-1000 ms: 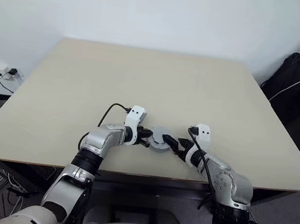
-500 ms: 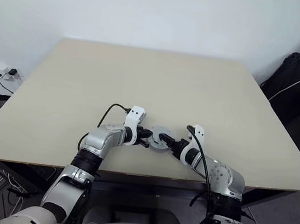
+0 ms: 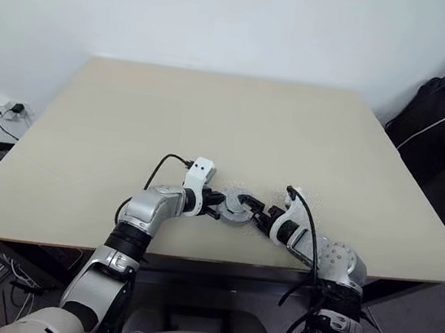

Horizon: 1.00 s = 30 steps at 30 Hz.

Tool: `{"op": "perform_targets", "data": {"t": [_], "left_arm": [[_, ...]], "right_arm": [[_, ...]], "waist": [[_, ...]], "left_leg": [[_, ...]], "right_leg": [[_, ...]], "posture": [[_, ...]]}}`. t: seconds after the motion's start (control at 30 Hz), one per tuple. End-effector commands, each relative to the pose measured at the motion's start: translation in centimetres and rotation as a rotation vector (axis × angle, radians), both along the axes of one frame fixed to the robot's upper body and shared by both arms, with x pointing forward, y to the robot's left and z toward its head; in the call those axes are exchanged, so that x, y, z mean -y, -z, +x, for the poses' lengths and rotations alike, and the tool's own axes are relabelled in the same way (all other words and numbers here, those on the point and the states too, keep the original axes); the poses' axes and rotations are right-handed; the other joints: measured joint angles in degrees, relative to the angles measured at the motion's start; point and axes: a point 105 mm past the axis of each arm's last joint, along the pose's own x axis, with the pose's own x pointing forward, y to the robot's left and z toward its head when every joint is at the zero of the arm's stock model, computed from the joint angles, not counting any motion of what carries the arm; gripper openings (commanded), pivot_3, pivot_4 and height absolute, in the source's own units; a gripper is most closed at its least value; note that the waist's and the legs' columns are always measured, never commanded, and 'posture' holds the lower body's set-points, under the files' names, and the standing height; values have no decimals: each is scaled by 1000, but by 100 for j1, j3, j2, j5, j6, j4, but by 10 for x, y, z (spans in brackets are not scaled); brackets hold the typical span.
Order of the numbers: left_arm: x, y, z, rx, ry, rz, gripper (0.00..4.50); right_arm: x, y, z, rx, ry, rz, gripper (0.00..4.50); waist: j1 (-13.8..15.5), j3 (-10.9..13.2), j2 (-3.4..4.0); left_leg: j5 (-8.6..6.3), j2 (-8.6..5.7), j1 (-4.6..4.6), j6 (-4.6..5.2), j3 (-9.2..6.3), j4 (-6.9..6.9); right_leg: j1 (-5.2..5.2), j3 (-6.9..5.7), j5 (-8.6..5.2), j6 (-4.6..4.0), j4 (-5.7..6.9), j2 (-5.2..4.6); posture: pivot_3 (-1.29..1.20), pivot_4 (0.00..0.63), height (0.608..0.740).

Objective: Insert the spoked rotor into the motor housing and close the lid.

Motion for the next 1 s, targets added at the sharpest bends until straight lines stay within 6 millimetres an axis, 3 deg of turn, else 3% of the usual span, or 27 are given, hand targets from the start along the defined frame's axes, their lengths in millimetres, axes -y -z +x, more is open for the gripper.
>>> {"op": "perform_targets", "data": {"t": [0.03,0.27,0.63,0.87,1.0], "left_arm": [[8,-3,-3,8,24,-15,0],[7,-2,-3,9,22,-12,0],[6,-2,-2,12,21,-9,0],[6,-2,-2,14,21,-4,0],[5,-1,-2,14,19,-3,0]], "right_arm": [[-26,-4,-9,-28,-82,156,4482],[-42,-9,-20,-26,-142,222,4482],[-47,-15,-21,-3,-110,274,4482],[-45,-18,-21,7,-97,280,2297],[-42,-17,-23,6,-92,277,1493]], "waist": [[-24,-5,7],[-90,-15,21],[-101,-16,23],[-108,-14,25],[-87,-12,23]], "left_leg": [[0,0,0,0,0,0],[-13,2,1,23,-2,0],[-12,6,2,21,-2,0],[-1,6,-4,1,0,0],[-7,6,0,17,0,0]], "right_leg": [[0,0,0,0,0,0],[-1,0,1,2,2,2],[-2,0,1,3,5,6],[-9,2,2,3,5,6],[-6,3,11,-1,5,6]], "posture": [[0,0,740],[0,0,740],[0,0,740],[0,0,740],[0,0,740]]}}
